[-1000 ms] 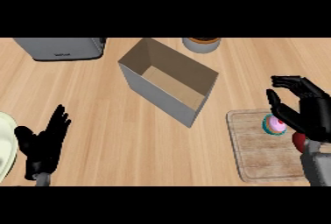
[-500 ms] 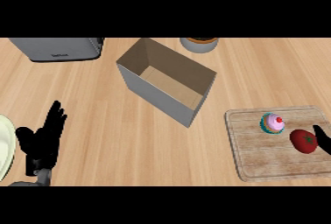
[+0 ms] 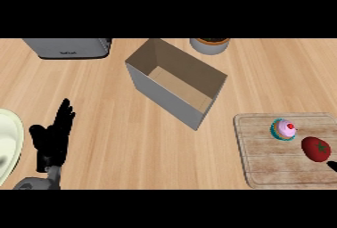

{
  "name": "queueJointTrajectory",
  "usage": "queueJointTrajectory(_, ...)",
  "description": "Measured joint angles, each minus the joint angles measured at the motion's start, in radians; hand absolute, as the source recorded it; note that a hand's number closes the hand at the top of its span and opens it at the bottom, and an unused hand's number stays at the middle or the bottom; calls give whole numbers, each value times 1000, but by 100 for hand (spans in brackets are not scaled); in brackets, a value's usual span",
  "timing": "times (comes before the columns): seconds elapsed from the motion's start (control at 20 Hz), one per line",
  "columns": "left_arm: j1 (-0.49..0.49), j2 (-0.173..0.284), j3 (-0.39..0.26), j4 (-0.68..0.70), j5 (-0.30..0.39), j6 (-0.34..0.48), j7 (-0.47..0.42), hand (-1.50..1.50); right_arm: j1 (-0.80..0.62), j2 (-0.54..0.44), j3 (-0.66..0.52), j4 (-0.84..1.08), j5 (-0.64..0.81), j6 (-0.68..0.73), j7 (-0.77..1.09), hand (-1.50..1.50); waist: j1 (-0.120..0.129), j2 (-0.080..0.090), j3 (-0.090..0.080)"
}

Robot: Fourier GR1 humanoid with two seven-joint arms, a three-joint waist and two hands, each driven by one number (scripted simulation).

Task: Pick the cupcake from the cutting board and place it in the cardboard box

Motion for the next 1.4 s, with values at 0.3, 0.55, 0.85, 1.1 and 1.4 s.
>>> queueJointTrajectory(0.3, -36, -25, -2, 33, -15, -8, -3, 0, -86, -64, 45, -141, -9, 243, 313, -150, 20, 2, 2)
queueJointTrajectory(0.55, -35, -54, -12, 38, -38, -1, -13, 0, -220, -80, 93, -106, -37, 362, 425, -150, 33, 4, 3)
queueJointTrajectory(0.85, -60, -56, 3, 70, -43, -21, -16, 0, -288, -43, 150, -15, -36, 417, 470, -150, 35, 4, 4)
queueJointTrajectory(1.1, -58, -62, 8, 66, -55, -22, -11, 0, -379, 6, 182, 53, -25, 442, 506, -150, 36, 4, 4)
queueJointTrajectory(1.4, -80, -70, 34, 107, -57, -39, -26, 0, -445, 59, 197, 127, 4, 462, 512, -150, 30, 3, 4)
